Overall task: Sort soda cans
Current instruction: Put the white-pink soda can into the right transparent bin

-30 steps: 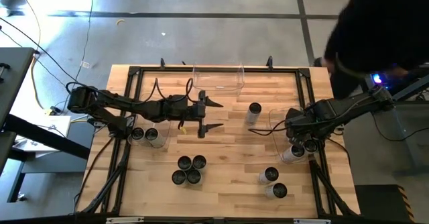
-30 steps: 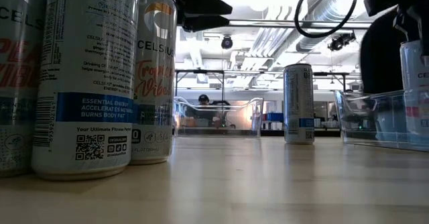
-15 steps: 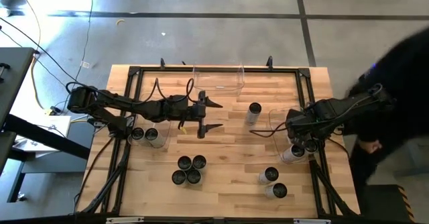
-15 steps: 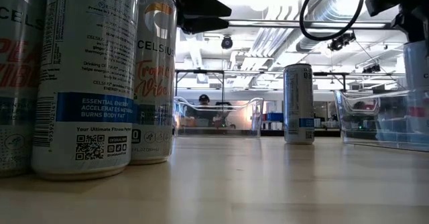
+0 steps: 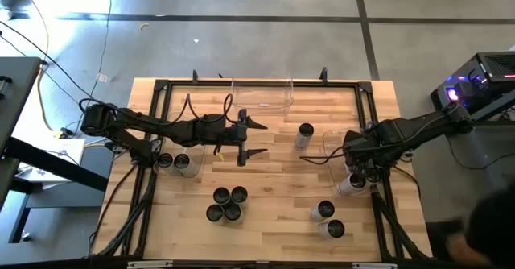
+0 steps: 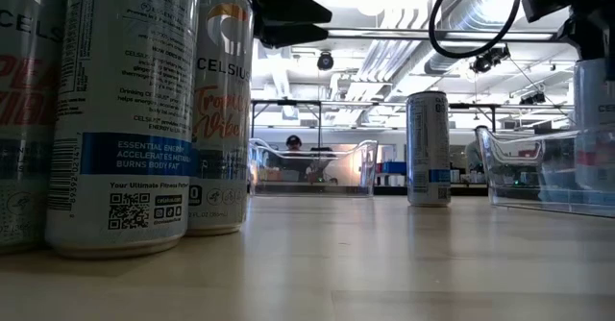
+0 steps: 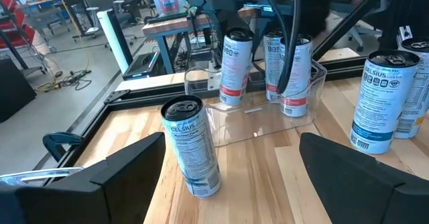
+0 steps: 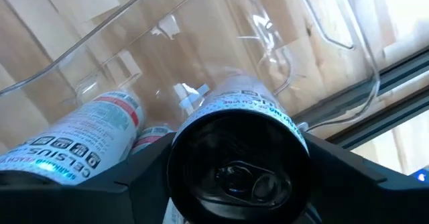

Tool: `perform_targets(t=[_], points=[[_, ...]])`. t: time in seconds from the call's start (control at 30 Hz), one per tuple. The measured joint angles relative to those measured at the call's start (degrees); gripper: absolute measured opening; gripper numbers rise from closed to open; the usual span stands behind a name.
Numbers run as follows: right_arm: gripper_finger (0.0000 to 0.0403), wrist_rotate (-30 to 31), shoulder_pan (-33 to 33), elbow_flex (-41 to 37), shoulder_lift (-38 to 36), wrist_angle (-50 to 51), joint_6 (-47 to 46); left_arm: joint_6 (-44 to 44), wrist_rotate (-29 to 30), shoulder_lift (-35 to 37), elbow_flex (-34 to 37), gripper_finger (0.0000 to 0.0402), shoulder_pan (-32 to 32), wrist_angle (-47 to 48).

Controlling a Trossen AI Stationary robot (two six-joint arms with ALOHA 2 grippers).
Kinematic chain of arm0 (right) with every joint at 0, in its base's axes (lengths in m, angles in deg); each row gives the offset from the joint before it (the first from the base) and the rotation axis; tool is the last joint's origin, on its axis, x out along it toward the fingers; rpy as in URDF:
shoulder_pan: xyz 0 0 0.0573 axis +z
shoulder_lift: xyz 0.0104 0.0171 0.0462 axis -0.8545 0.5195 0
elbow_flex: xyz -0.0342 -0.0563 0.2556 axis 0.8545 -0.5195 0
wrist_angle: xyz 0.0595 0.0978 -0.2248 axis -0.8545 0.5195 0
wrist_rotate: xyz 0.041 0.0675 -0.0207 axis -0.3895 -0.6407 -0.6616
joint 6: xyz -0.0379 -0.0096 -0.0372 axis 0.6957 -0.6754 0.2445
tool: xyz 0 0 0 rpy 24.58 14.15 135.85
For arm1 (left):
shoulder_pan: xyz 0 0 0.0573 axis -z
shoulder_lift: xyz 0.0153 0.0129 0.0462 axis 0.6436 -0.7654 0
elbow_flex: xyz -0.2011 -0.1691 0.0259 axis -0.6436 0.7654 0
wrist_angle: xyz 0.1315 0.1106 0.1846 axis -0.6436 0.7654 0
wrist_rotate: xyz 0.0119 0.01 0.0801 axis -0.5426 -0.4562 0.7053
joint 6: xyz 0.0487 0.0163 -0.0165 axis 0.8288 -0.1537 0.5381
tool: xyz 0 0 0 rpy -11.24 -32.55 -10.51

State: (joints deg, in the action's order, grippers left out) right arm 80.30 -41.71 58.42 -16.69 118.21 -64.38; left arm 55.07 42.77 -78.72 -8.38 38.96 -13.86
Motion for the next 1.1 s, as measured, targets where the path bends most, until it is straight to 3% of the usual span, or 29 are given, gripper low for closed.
perform_targets(t=[0.33, 0.63, 0.93, 1.1], points=[[0.0286, 0.8, 0.0, 0.1, 0.0, 0.0, 2.0, 0.4, 0.0, 0.0, 0.0, 0.034, 0.0, -0.3], [0.0273, 7.5, -0.1, 0.1, 0.0, 0.0, 1.2, 0.4, 0.0, 0.0, 0.0, 0.034, 0.0, -0.5], [0.0273, 5.2, -0.6, 0.1, 0.0, 0.0, -2.3, 0.4, 0.0, 0.0, 0.0, 0.034, 0.0, -1.2], [0.0276, 7.0, -0.9, 0.1, 0.0, 0.0, -5.8, 0.4, 0.0, 0.0, 0.0, 0.034, 0.0, -1.1]])
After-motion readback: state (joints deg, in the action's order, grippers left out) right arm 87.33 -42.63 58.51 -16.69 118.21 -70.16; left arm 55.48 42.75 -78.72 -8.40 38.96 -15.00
